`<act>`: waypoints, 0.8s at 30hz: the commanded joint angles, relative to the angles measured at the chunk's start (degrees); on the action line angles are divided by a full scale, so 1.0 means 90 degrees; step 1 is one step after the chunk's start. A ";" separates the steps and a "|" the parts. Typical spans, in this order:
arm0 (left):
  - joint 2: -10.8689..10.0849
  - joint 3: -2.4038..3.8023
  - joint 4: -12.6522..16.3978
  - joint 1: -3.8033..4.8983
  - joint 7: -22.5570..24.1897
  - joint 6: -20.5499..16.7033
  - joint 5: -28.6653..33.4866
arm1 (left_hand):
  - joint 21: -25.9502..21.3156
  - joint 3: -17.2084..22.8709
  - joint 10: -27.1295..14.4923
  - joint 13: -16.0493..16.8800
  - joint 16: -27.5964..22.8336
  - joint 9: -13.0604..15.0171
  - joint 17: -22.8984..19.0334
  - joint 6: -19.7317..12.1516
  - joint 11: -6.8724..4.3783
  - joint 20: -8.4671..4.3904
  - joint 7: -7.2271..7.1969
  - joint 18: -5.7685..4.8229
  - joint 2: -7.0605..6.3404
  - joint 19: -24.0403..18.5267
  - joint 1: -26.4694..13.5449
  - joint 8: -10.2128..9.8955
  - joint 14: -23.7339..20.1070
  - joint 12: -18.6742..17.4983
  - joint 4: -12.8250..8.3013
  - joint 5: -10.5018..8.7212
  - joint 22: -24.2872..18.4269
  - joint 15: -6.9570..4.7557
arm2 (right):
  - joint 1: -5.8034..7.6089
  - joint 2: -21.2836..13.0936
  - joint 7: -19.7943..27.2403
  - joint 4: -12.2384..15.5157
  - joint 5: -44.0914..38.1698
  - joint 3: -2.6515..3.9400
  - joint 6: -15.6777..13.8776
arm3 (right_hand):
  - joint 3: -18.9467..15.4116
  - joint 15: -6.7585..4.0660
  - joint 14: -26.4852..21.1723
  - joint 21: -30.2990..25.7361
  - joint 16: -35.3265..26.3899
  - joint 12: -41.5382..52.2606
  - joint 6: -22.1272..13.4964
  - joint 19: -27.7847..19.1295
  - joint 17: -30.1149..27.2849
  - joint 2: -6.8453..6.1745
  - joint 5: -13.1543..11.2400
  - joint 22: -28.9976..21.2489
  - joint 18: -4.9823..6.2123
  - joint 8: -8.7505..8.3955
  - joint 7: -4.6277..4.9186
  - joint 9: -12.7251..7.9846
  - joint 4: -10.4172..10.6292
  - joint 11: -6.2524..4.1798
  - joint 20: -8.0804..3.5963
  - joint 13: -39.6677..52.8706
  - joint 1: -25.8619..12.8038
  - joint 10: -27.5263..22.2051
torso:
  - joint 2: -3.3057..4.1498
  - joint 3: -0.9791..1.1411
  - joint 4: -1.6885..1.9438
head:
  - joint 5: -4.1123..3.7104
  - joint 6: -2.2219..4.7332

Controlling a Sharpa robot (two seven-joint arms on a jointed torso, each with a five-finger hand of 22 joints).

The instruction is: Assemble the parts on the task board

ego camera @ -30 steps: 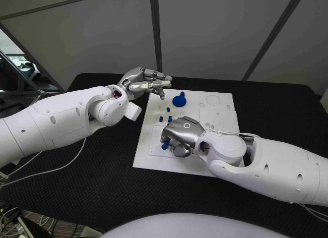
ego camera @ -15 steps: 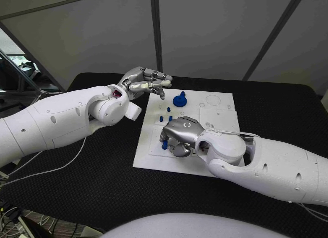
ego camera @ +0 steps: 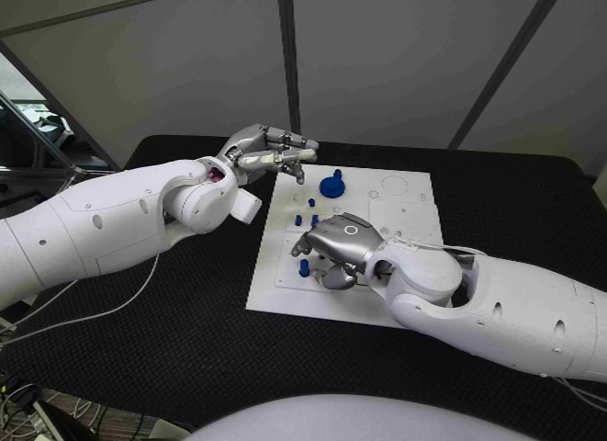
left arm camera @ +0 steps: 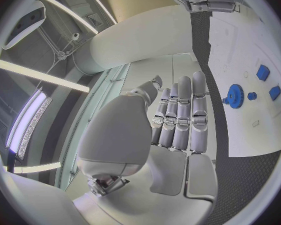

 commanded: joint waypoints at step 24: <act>-0.0084 -0.0008 -0.0003 0.0008 0.0009 0.0041 0.0076 | -0.0034 -0.0039 0.0010 0.0009 -0.0047 0.0010 -0.0007 -0.0007 0.0035 -0.0005 0.0017 -0.0085 0.0005 0.0070 -0.0009 -0.0049 0.0019 -0.0027 0.0014 -0.0029 -0.0023 0.0015 | 0.0077 -0.2722 -0.0411 0.1060 0.4739 0.0303 -0.1254 | -0.1483 -0.0665 0.0635 0.1092 0.2970 0.7207 0.1359 0.0973 0.3288 0.0016 -0.0002 0.1735 -0.0316 0.0620 -0.0175 0.1142 0.1334 -0.0905 -0.0615 0.6633 -0.0773 0.2673 | -0.0100 -0.0068 -0.0107 | -0.0730 0.0242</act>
